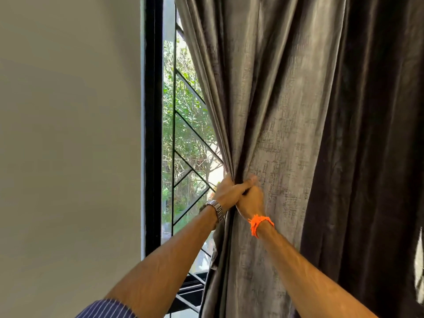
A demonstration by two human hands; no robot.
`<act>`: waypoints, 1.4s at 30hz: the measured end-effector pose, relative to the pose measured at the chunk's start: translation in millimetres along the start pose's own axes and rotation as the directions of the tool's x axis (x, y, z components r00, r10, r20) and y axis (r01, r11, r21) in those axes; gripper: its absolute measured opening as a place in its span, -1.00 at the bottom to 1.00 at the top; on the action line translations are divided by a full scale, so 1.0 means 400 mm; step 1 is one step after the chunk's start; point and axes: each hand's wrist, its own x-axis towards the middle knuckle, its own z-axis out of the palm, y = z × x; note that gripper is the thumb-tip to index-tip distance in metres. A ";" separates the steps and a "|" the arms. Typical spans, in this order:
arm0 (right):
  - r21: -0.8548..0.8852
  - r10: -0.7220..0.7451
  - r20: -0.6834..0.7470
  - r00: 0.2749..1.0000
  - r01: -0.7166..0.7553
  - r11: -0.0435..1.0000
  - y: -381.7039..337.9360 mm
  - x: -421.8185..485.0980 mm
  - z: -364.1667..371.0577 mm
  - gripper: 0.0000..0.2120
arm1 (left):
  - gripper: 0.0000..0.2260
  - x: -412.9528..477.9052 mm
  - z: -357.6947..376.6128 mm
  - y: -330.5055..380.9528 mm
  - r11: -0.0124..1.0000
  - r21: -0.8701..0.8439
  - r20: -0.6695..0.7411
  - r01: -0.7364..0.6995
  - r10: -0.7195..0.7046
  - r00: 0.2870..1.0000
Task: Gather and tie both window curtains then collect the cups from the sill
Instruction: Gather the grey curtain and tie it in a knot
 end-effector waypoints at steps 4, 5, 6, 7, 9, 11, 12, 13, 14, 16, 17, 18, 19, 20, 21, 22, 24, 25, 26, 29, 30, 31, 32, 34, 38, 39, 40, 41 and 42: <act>0.062 0.002 0.061 0.998 -0.006 0.998 0.013 -0.031 -0.015 -0.88 | -0.35 0.008 0.020 0.000 0.992 0.123 -0.120 0.019 -0.004 0.993; 0.052 0.009 0.067 0.998 -0.013 0.999 0.016 -0.037 -0.019 -0.89 | -0.32 0.006 0.026 0.001 0.989 0.149 -0.155 0.023 0.001 0.988; 0.050 0.014 0.072 0.997 -0.018 0.999 0.020 -0.042 -0.023 -0.90 | -0.30 0.003 0.032 0.002 0.983 0.182 -0.187 0.020 0.015 0.982; 0.054 0.015 0.078 0.997 -0.020 0.998 0.026 -0.045 -0.027 -0.88 | -0.31 0.000 0.038 0.005 0.975 0.220 -0.212 0.015 0.033 0.977; 0.046 0.025 0.106 0.994 -0.030 0.999 0.041 -0.047 -0.033 -0.80 | -0.42 -0.002 0.046 0.009 0.956 0.293 -0.252 0.020 0.057 0.966; 0.014 0.042 0.146 0.988 -0.045 0.999 0.050 -0.046 -0.042 -0.84 | -0.60 0.000 0.053 0.009 0.927 0.373 -0.292 0.033 0.084 0.953; -0.005 0.045 0.160 0.986 -0.045 0.999 0.054 -0.044 -0.046 -0.83 | -0.68 -0.001 0.056 0.008 0.913 0.408 -0.305 0.029 0.107 0.946; -0.012 0.044 0.164 0.986 -0.043 0.999 0.056 -0.041 -0.051 -0.78 | -0.74 0.000 0.059 0.005 0.900 0.436 -0.310 0.017 0.133 0.941; -0.007 0.045 0.158 0.986 -0.045 0.999 0.057 -0.036 -0.058 -0.70 | -0.78 0.002 0.063 0.000 0.887 0.462 -0.307 0.004 0.157 0.939; 0.015 0.051 0.105 0.993 -0.053 0.998 0.059 -0.021 -0.075 -0.59 | -0.80 0.008 0.069 -0.011 0.863 0.504 -0.296 -0.015 0.189 0.936; 0.022 0.064 0.045 0.997 -0.065 0.998 0.059 -0.011 -0.086 -0.58 | -0.80 0.013 0.071 -0.015 0.855 0.518 -0.292 -0.020 0.199 0.936; 0.029 0.087 -0.043 0.995 -0.085 0.996 0.059 0.001 -0.099 -0.60 | -0.79 0.019 0.073 -0.018 0.848 0.530 -0.283 -0.028 0.208 0.936; 0.009 0.105 -0.160 0.982 -0.105 0.994 0.061 0.013 -0.115 -0.64 | -0.79 0.027 0.076 -0.021 0.839 0.543 -0.269 -0.035 0.213 0.939; -0.059 0.099 -0.291 0.952 -0.121 0.991 0.061 0.024 -0.135 -0.67 | -0.79 0.036 0.080 -0.022 0.830 0.557 -0.254 -0.036 0.212 0.944; -0.158 0.067 -0.408 0.910 -0.143 0.977 0.063 0.035 -0.156 -0.67 | -0.80 0.043 0.085 -0.023 0.823 0.567 -0.244 -0.034 0.206 0.948; -0.244 0.033 -0.497 0.867 -0.176 0.954 0.068 0.046 -0.177 -0.64 | -0.80 0.049 0.091 -0.023 0.819 0.573 -0.239 -0.031 0.203 0.949; -0.268 0.024 -0.628 0.778 -0.246 0.932 0.080 0.069 -0.224 -0.57 | -0.83 0.056 0.102 -0.019 0.814 0.581 -0.238 -0.027 0.201 0.950; -0.231 0.046 -0.676 0.736 -0.270 0.935 0.089 0.083 -0.248 -0.54 | -0.84 0.059 0.109 -0.016 0.816 0.578 -0.237 -0.027 0.199 0.951; -0.186 0.074 -0.707 0.703 -0.286 0.940 0.102 0.098 -0.272 -0.49 | -0.85 0.062 0.116 -0.013 0.820 0.572 -0.235 -0.029 0.198 0.952; -0.064 0.190 -0.693 0.695 -0.322 0.944 0.150 0.141 -0.333 -0.25 | -0.82 0.068 0.138 0.001 0.822 0.569 -0.212 -0.040 0.194 0.958; -0.022 0.242 -0.657 0.714 -0.339 0.941 0.167 0.153 -0.348 -0.18 | -0.81 0.072 0.145 0.005 0.823 0.567 -0.207 -0.040 0.190 0.960; 0.018 0.292 -0.610 0.737 -0.356 0.934 0.184 0.164 -0.358 -0.12 | -0.80 0.075 0.151 0.008 0.823 0.566 -0.203 -0.042 0.188 0.961; 0.056 0.338 -0.557 0.759 -0.372 0.927 0.201 0.174 -0.365 -0.08 | -0.80 0.080 0.158 0.009 0.824 0.566 -0.200 -0.044 0.189 0.961; 0.122 0.404 -0.466 0.787 -0.395 0.910 0.230 0.188 -0.371 -0.04 | -0.82 0.089 0.170 0.012 0.824 0.565 -0.208 -0.040 0.190 0.960; 0.131 0.433 -0.489 0.758 -0.427 0.895 0.261 0.196 -0.368 -0.04 | -0.83 0.101 0.181 0.016 0.830 0.558 -0.217 -0.031 0.181 0.959; 0.111 0.407 -0.527 0.746 -0.414 0.903 0.266 0.197 -0.367 -0.10 | -0.84 0.103 0.180 0.016 0.828 0.561 -0.219 -0.024 0.176 0.960; 0.091 0.360 -0.568 0.740 -0.378 0.921 0.272 0.197 -0.365 -0.18 | -0.83 0.106 0.178 0.015 0.826 0.564 -0.223 -0.016 0.171 0.960; 0.067 0.296 -0.606 0.738 -0.323 0.944 0.278 0.196 -0.363 -0.26 | -0.82 0.110 0.177 0.013 0.824 0.566 -0.229 -0.009 0.168 0.959; 0.041 0.231 -0.639 0.734 -0.267 0.963 0.283 0.194 -0.361 -0.32 | -0.81 0.113 0.174 0.009 0.824 0.567 -0.236 -0.003 0.166 0.957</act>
